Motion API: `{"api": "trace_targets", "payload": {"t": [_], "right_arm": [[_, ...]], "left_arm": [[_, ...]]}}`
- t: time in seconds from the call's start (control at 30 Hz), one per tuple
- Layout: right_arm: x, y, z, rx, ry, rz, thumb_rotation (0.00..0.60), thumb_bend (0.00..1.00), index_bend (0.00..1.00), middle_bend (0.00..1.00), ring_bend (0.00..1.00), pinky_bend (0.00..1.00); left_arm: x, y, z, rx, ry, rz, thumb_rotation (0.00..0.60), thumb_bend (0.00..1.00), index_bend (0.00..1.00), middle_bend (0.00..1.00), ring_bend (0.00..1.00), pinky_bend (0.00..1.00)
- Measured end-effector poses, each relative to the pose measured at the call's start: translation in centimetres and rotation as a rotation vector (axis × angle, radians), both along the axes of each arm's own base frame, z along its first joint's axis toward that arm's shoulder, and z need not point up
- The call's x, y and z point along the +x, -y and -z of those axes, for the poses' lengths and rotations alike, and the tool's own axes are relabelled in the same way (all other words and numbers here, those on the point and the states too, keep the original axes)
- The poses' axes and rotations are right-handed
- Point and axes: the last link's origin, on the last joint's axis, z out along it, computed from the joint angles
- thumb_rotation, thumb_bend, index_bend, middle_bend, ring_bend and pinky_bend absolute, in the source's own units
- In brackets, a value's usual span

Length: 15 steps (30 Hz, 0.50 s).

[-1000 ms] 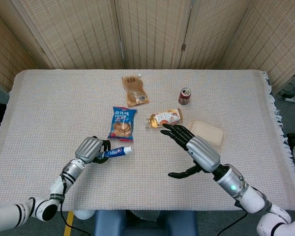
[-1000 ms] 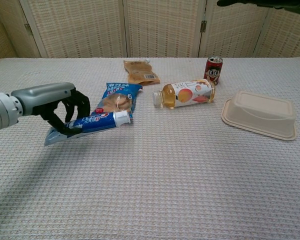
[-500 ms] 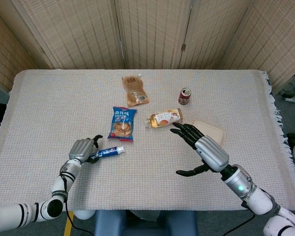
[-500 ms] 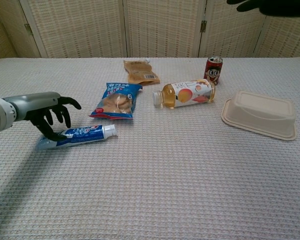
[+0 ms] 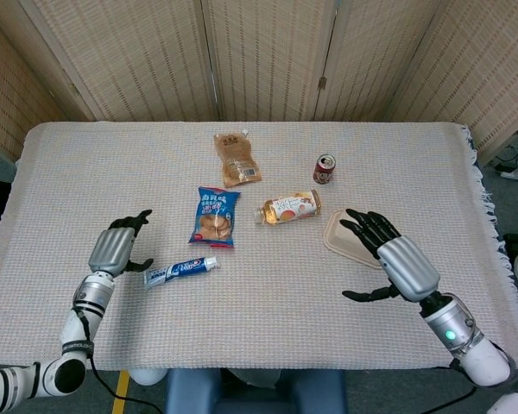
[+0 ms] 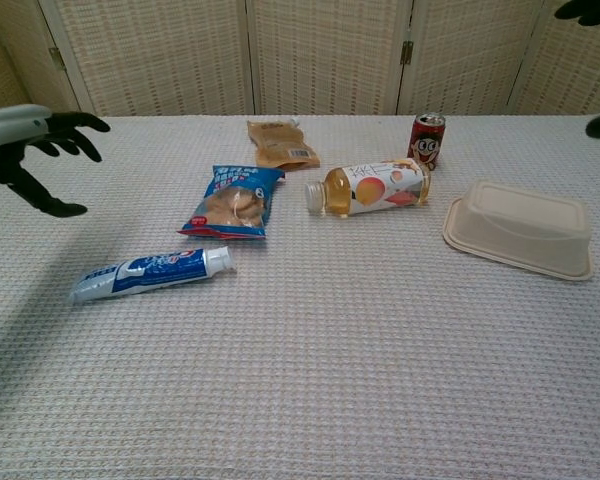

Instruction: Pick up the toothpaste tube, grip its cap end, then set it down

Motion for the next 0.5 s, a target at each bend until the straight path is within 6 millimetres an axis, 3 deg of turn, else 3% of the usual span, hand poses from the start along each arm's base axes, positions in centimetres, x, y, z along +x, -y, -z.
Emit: {"api": "trace_targets", "payload": {"t": [0.23,0.37,0.5], "right_arm": [[-5.5,-1.7,-1.7,-0.140,-0.143,0.160,0.600,0.07,0.00,0.00,0.00,0.00],[-8.7,-3.1,-2.3,-0.187,-0.168,0.240,0.600,0.07,0.00,0.00,0.00,0.00],[-10.7,-4.5,-2.5,-0.199,-0.158,0.293,0.600,0.07,0.00,0.01,0.00,0.00]], "left_arm": [[-4.3,2.5,-4.6,0.169,-0.064,-0.009,0.600,0.33,0.16,0.24,0.18,0.13],[-6.1,4.5,-6.1,0.213,-0.051,-0.017,0.600,0.33,0.16,0.24,0.18,0.12],[-7.4,6.9,-7.1,0.241,-0.045,-0.020,0.600,0.33,0.17,0.24,0.18,0.12]]}}
